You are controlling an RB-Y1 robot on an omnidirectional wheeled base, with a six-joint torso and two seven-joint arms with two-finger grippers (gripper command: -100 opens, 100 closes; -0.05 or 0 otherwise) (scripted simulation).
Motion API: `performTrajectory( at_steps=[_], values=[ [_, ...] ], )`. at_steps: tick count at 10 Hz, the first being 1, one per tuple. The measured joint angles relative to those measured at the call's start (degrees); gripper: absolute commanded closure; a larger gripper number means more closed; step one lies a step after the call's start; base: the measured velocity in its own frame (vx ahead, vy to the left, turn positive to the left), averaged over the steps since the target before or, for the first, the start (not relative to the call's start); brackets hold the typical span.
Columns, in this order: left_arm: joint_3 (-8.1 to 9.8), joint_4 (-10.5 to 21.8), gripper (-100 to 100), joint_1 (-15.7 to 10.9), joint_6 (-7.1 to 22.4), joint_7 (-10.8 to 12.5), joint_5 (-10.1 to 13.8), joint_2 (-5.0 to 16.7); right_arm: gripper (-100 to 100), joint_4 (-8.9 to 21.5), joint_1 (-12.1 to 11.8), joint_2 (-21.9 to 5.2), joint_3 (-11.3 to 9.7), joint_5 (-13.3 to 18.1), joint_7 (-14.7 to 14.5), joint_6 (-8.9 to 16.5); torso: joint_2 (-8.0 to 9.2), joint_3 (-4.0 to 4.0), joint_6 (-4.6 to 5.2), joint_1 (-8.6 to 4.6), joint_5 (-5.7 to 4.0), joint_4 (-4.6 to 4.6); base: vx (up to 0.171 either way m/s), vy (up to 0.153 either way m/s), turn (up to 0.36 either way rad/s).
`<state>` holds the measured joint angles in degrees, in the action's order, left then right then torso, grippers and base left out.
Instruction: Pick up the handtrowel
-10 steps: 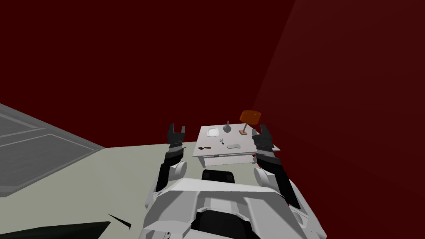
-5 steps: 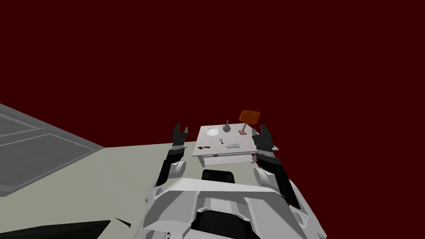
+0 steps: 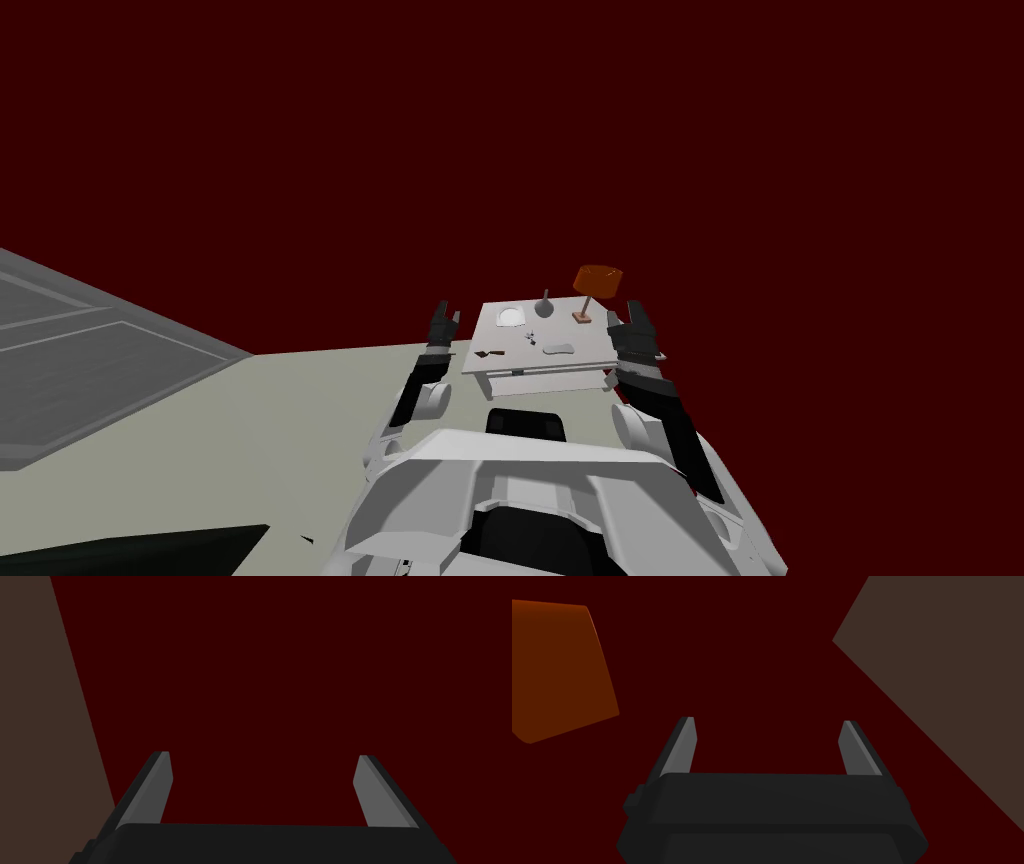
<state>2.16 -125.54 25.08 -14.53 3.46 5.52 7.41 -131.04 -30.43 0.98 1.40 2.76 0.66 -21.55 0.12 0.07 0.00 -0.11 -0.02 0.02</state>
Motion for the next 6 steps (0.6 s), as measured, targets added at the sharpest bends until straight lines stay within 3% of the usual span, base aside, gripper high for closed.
performTrajectory(
  at_steps=[2,6],
  values=[
    [0.02,0.31,-100,-0.41,3.04,-0.81,0.07,0.39,0,0.0,0.0,0.0,0.0,0.0,0.0,0.0,-0.02,-0.01,0.0,0.04,0.01,0.0,-0.029,-0.025,-0.001],
    [0.61,4.51,-100,-3.28,8.45,-2.38,0.41,1.43,0,0.0,0.0,0.0,0.0,0.0,0.0,0.0,-0.04,-0.02,0.0,0.02,0.0,0.0,-0.025,-0.028,-0.001]
  ],
)
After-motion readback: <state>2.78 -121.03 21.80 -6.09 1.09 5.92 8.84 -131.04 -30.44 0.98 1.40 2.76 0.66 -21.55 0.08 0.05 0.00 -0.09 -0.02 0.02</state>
